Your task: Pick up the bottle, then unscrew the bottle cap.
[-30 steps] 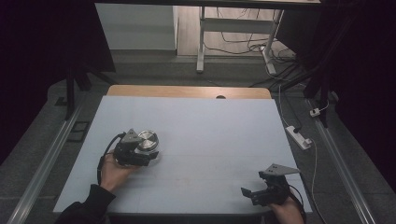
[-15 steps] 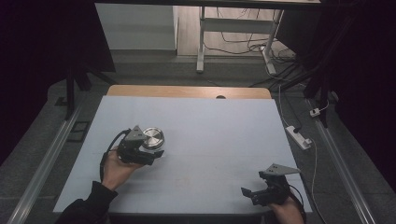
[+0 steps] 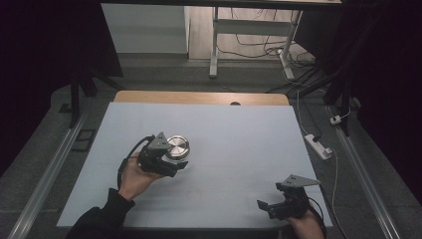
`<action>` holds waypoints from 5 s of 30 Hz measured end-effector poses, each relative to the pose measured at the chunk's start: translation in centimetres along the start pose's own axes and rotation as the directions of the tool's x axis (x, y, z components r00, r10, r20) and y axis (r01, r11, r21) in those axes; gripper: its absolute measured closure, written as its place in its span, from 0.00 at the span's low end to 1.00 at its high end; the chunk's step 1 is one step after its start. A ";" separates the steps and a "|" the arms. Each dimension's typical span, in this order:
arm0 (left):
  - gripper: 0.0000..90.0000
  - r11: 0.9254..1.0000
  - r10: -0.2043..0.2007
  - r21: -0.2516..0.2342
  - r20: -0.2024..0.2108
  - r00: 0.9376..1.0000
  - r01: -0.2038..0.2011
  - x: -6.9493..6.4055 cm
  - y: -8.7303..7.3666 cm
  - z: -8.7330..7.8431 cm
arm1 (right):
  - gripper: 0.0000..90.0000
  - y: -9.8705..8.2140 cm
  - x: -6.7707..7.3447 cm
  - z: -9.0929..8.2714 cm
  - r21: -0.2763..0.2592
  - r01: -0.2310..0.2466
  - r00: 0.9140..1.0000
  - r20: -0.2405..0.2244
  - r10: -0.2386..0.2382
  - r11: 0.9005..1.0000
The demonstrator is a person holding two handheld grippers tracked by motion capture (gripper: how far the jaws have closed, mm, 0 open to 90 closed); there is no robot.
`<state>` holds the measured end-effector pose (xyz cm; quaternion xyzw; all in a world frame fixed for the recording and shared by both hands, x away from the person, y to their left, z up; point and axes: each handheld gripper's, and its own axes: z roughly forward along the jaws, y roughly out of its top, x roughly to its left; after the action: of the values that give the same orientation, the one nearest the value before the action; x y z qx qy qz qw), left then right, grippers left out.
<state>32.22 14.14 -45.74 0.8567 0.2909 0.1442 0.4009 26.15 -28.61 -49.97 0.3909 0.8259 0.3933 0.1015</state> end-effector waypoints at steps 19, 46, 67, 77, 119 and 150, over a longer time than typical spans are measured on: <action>0.17 0.997 0.071 -0.005 0.072 0.995 -0.071 -2.3 2.8 2.0 | 0.00 0.0 0.0 0.0 0.000 0.003 1.000 -0.001 -0.003 1.000; 0.17 0.997 0.073 0.008 0.116 0.991 -0.074 -3.3 3.1 3.6 | 0.00 0.2 0.4 -0.3 -0.035 0.018 1.000 0.020 -0.017 0.999; 0.17 0.997 0.082 0.004 0.134 0.988 -0.083 -3.5 2.7 3.7 | 0.00 2.9 2.4 -0.1 -0.169 0.095 0.990 -0.085 -0.111 0.981; 0.17 0.997 0.078 -0.005 0.142 0.987 -0.078 -3.5 2.6 3.6 | 0.00 5.4 3.7 0.6 -0.197 0.116 0.983 -0.121 -0.141 0.974; 0.18 0.998 0.059 0.014 0.130 0.990 -0.061 -3.3 2.4 3.9 | 0.07 15.9 9.1 7.9 -0.176 0.188 0.961 -0.171 -0.218 0.966; 0.18 0.989 0.147 -0.037 0.342 0.928 -0.144 -2.8 2.5 3.2 | 0.22 17.7 6.7 8.5 -0.259 0.385 0.725 -0.508 -0.464 0.886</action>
<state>32.44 9.24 -45.91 0.8856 0.1513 0.0232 0.4384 35.70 -12.08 -41.87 0.0513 0.8576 0.5109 -0.0295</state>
